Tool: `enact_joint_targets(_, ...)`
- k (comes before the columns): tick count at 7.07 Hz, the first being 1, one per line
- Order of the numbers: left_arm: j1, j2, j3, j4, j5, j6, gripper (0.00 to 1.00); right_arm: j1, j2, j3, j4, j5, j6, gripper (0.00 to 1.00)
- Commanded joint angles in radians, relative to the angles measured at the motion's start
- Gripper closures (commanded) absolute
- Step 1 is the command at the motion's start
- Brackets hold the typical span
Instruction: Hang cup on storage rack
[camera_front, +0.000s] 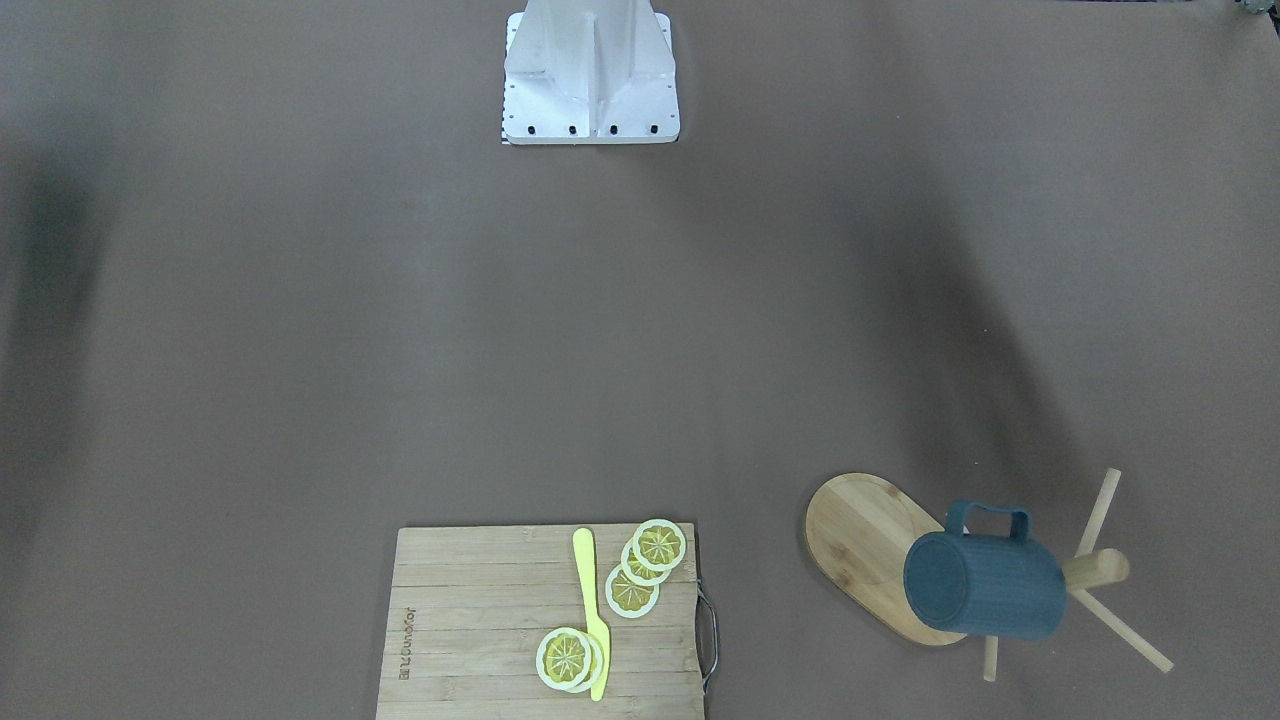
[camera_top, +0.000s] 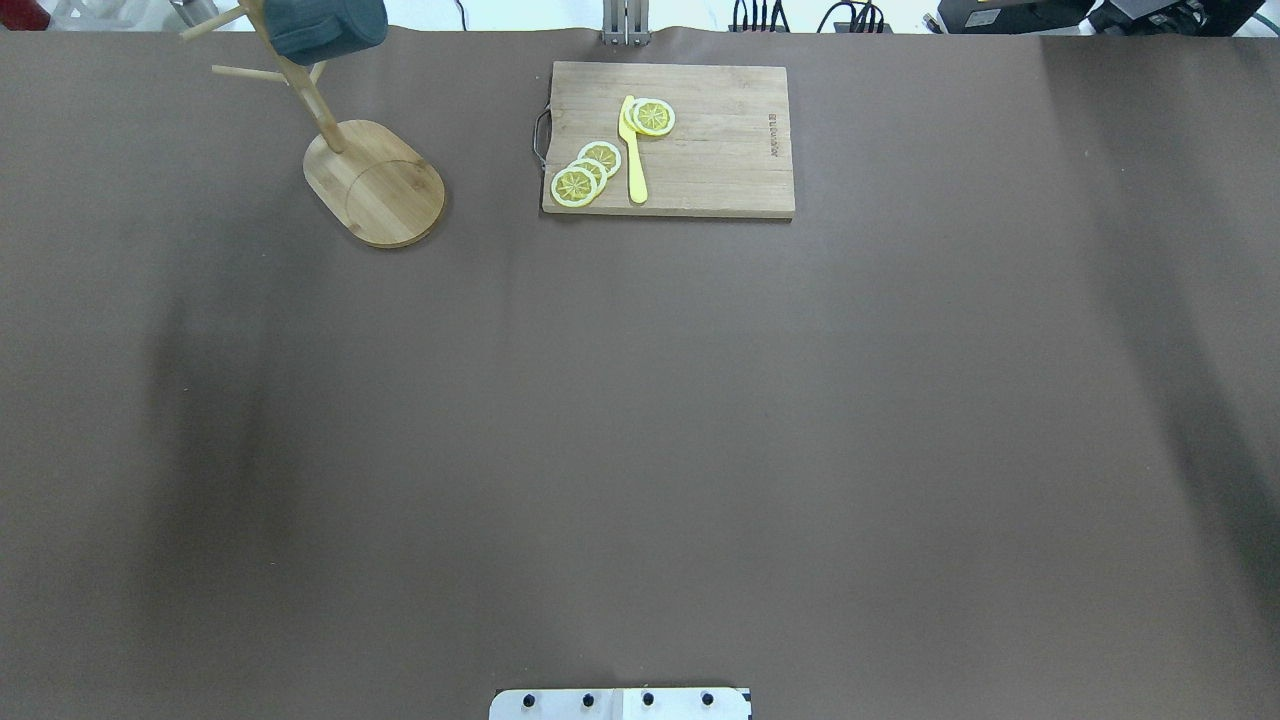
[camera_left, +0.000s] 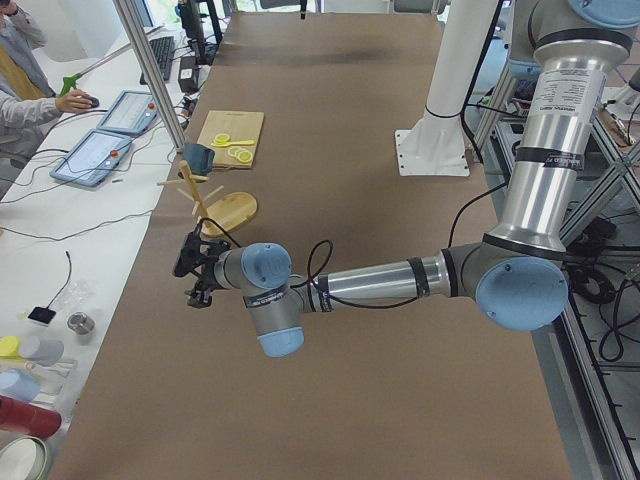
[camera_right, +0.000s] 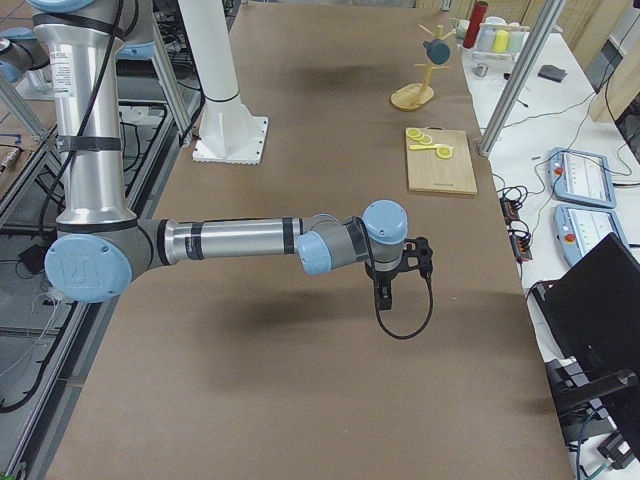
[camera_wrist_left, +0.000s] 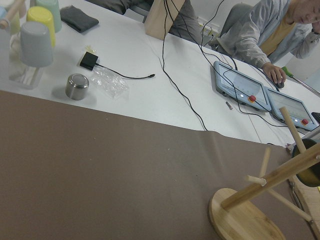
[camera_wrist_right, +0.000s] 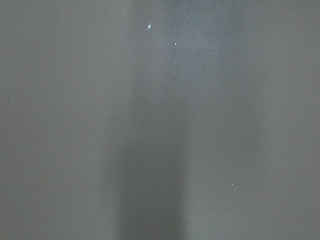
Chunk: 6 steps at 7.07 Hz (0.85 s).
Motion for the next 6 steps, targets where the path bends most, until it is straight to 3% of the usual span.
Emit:
enact_joint_targets(1, -0.049, 0.015, -0.089, 0.302, 0.002, 0.301, 0.03, 0.007, -0.004, 0.002, 0.0, -0.02, -0.002, 0.0)
enact_joint_targets(2, -0.049, 0.019, -0.185, 0.533, -0.016, 0.343, 0.03, 0.007, -0.007, 0.002, 0.0, -0.02, -0.002, 0.0)
enact_joint_targets(3, -0.049, 0.023, -0.23, 0.66, -0.037, 0.376, 0.03, 0.007, -0.007, 0.002, 0.0, -0.02, -0.002, 0.0)
enact_joint_targets(6, -0.047, 0.029, -0.226, 0.895, -0.143, 0.469, 0.03, 0.007, -0.017, -0.001, 0.0, -0.021, -0.004, 0.0)
